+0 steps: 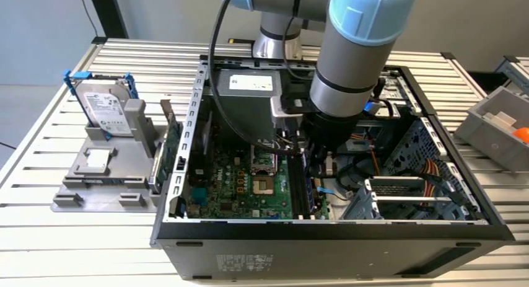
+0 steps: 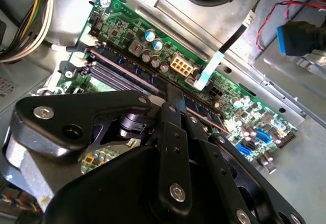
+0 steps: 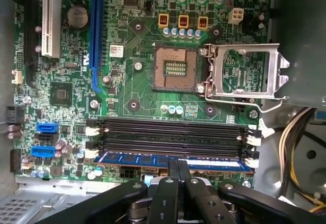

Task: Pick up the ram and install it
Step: 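Press down the ram until it locks into place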

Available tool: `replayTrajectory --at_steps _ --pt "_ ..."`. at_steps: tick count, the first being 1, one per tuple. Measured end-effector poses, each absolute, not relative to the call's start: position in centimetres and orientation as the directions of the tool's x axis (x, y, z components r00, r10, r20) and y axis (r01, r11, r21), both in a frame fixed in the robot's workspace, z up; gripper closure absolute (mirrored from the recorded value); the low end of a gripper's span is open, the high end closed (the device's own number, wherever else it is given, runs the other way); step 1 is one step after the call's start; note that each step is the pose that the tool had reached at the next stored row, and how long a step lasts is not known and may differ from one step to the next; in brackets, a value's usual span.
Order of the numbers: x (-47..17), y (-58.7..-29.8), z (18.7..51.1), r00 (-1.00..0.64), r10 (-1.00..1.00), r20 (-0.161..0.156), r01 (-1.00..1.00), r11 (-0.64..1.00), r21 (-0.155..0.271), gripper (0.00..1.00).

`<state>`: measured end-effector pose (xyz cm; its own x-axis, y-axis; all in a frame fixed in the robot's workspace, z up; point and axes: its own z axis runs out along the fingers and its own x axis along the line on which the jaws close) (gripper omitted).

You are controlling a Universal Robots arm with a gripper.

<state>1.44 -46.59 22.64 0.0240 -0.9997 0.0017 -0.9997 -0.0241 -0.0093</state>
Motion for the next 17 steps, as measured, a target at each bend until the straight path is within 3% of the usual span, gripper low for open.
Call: replayTrajectory --at_steps 6,17 --pt "1.4 -46.6 21.7 0.013 -1.000 0.004 -1.000 -0.013 -0.009 1.00" --pt "1.4 -46.6 26.4 0.012 -1.000 0.002 -1.000 -0.012 -0.009 1.00"
